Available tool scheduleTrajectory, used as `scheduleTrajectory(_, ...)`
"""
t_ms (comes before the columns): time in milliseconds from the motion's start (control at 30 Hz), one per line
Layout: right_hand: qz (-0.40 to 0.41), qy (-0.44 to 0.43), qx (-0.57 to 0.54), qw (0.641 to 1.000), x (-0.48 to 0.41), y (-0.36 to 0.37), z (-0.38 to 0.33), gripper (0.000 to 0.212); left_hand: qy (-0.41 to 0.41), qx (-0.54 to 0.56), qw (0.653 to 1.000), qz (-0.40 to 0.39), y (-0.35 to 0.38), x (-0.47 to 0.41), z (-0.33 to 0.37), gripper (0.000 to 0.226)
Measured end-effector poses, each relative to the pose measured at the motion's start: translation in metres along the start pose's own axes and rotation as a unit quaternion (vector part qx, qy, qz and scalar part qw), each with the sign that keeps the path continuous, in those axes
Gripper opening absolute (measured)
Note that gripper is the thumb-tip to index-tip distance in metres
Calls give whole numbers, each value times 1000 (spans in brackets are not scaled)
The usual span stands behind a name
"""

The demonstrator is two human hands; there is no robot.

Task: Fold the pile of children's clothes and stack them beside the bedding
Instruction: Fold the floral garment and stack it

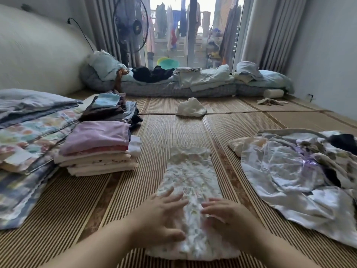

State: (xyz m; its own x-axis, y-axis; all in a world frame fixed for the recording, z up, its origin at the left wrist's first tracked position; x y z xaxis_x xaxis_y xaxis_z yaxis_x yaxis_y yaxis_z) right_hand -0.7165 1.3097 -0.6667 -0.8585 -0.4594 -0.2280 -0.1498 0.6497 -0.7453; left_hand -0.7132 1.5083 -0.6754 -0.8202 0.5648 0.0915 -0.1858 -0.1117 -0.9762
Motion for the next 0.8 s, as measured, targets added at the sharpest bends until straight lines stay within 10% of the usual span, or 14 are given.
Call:
scheduleTrajectory(200,-267,75,113,954,28,20,17,113,47,-68,988,-133,21,23,-4,104)
scheduleTrajectory(500,-76,101,0,992,48,-12,13,29,33,-48,998,22,1,50,-1,45)
scheduleTrajectory(800,-107,182,-412,887,41,-40,-23,34,-15,454,891,-30,-39,59,8,6)
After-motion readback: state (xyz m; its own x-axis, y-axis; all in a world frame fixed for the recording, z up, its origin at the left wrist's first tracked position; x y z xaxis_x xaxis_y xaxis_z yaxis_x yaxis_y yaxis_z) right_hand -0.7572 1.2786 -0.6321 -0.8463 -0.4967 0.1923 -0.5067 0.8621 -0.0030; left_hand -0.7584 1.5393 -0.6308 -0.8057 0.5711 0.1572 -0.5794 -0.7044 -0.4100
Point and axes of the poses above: each hand's wrist, its own x-axis away from the middle knuckle, its own y-axis out of the palm, z = x × y, the point moved 5 cm from there along -x, towards the middle knuckle, and after that the axes turned 6 degrees about -x, right-handed, at the moved point
